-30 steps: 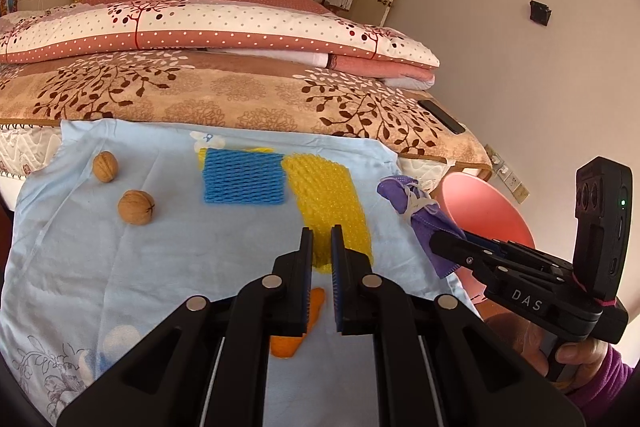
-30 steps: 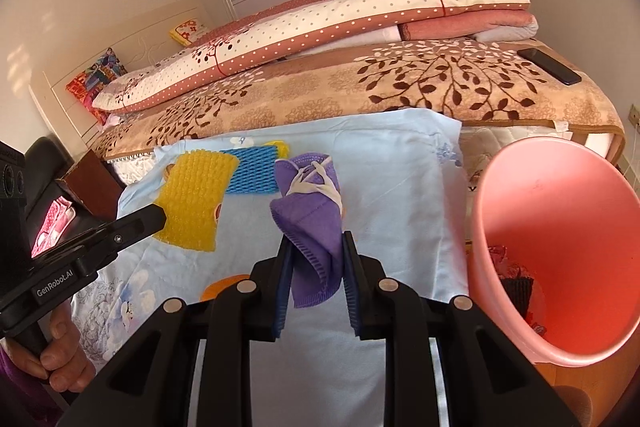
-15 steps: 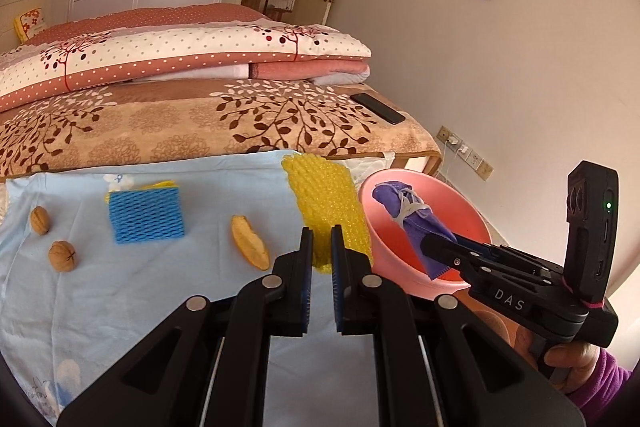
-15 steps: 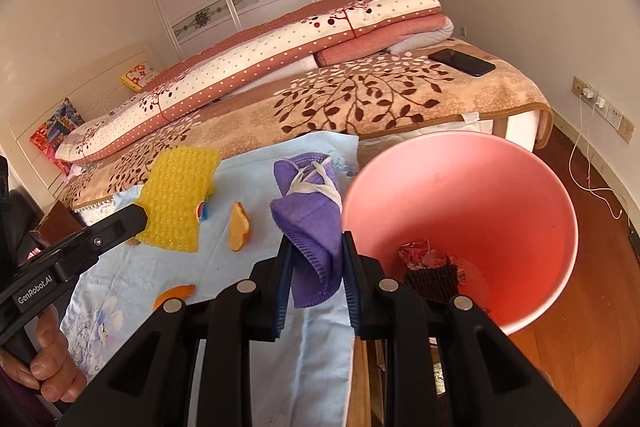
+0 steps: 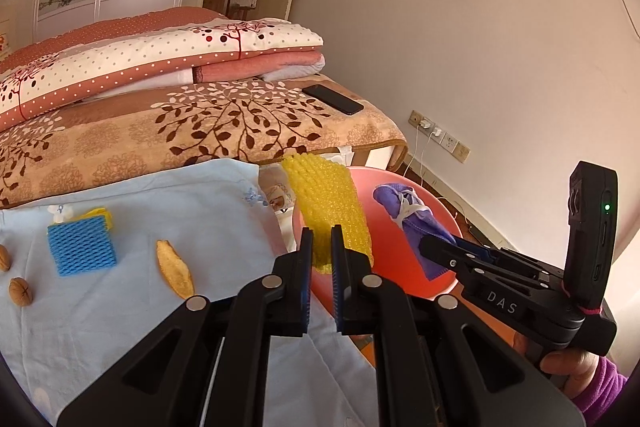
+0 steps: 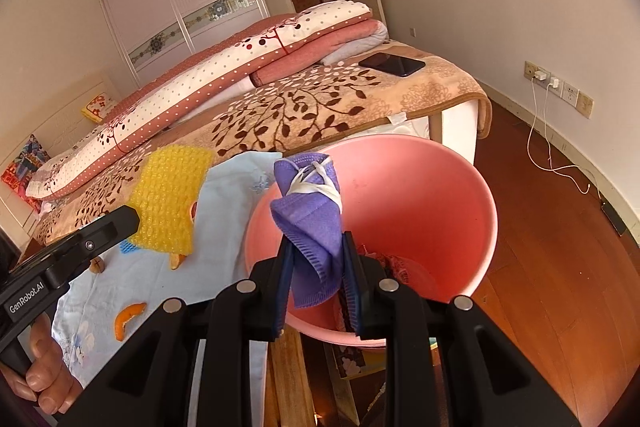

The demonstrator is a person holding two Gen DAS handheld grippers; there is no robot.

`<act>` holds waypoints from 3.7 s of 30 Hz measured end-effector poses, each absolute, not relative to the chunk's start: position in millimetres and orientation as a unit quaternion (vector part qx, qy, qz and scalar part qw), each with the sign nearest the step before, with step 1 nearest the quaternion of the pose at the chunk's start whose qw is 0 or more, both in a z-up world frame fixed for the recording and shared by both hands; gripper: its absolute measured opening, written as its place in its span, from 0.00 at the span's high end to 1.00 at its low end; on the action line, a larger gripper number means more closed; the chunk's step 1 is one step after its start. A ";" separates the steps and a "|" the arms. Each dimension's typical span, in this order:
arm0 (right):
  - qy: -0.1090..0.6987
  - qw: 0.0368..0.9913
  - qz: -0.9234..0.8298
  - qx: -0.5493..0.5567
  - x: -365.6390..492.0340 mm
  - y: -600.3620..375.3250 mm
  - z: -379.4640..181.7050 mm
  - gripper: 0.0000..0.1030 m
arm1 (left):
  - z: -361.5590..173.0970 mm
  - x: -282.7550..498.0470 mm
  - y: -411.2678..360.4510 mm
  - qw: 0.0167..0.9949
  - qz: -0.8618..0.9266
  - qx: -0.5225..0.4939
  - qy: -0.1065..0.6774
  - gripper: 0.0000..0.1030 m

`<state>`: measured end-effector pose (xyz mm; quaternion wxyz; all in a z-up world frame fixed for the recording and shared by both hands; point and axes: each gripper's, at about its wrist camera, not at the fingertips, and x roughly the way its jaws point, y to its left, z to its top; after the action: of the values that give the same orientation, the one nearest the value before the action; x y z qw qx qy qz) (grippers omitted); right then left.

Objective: Collect trash
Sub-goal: 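Carry the yellow foam net and purple cloth over the pink bucket, then open both grippers to drop the net and cloth into the bucket, then move both open grippers back over the orange peels on the sheet, then grasp the orange peel with the left gripper while the right gripper grasps the pale peel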

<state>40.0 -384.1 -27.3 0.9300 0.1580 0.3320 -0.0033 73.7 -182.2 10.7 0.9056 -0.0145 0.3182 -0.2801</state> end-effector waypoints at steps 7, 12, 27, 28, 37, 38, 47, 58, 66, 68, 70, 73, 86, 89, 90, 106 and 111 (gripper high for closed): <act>0.340 0.926 -0.025 0.164 36.9 -399.4 -36.8 0.78 | -2.2 82.7 -207.4 0.897 -0.290 0.003 0.332 0.92; 0.346 0.922 -0.033 0.171 37.0 -406.4 -43.5 0.77 | -13.3 86.8 -222.8 0.890 -0.296 0.016 0.346 0.92; 0.349 0.919 -0.038 0.177 39.3 -413.2 -50.6 0.77 | -25.4 94.2 -240.4 0.876 -0.307 0.013 0.372 0.62; 0.349 0.919 -0.038 0.177 38.9 -412.9 -50.3 0.77 | -25.1 94.1 -239.8 0.875 -0.308 0.010 0.373 0.62; 0.346 0.921 -0.031 0.175 37.1 -405.4 -45.3 0.74 | -16.3 86.4 -225.7 0.882 -0.305 0.007 0.360 0.62; 0.343 0.922 -0.029 0.175 36.1 -403.7 -43.7 0.67 | -14.7 85.2 -223.1 0.882 -0.305 0.006 0.358 0.62; 0.323 0.934 -0.005 0.152 29.6 -379.9 -27.0 0.58 | 2.0 74.1 -190.1 0.894 -0.295 -0.003 0.338 0.62; 0.325 0.936 0.026 0.133 29.0 -347.4 -20.8 0.58 | 12.7 59.5 -107.8 0.917 -0.234 -0.001 0.324 0.62; 0.340 0.932 0.048 0.117 36.9 -322.3 -25.2 0.58 | -4.1 50.7 -47.1 0.919 -0.181 -0.001 0.350 0.62; 0.344 0.931 0.054 0.110 38.4 -315.1 -27.0 0.58 | -12.4 48.6 -38.0 0.916 -0.175 0.000 0.362 0.62; 0.348 0.930 0.060 0.105 40.4 -307.6 -28.8 0.58 | -22.9 45.9 -32.1 0.910 -0.175 0.005 0.377 0.62; 0.355 0.927 0.069 0.096 42.6 -297.3 -31.4 0.58 | -38.1 43.2 -28.8 0.901 -0.178 0.017 0.395 0.62; 0.382 0.917 0.094 0.062 53.0 -265.5 -41.3 0.58 | -74.3 50.5 -40.4 0.880 -0.189 0.042 0.435 0.62; 0.389 0.913 0.104 0.059 59.8 -258.2 -43.9 0.58 | -77.5 52.1 -42.7 0.878 -0.190 0.052 0.436 0.62; 0.391 0.912 0.108 0.058 62.4 -255.4 -44.6 0.58 | -78.8 53.4 -42.7 0.876 -0.192 0.051 0.439 0.62; 0.417 0.895 0.159 0.017 118.8 -187.9 -64.6 0.58 | -78.9 52.6 -15.3 0.879 -0.189 -0.010 0.437 0.83; 0.422 0.894 0.151 -0.002 135.6 -174.3 -76.0 0.48 | -72.9 50.3 -2.1 0.884 -0.181 -0.033 0.429 0.83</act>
<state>135.6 -174.3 -76.0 0.8937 -0.0019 0.4223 0.1514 50.3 -2.1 -72.9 0.8844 -0.0331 0.4290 -0.1808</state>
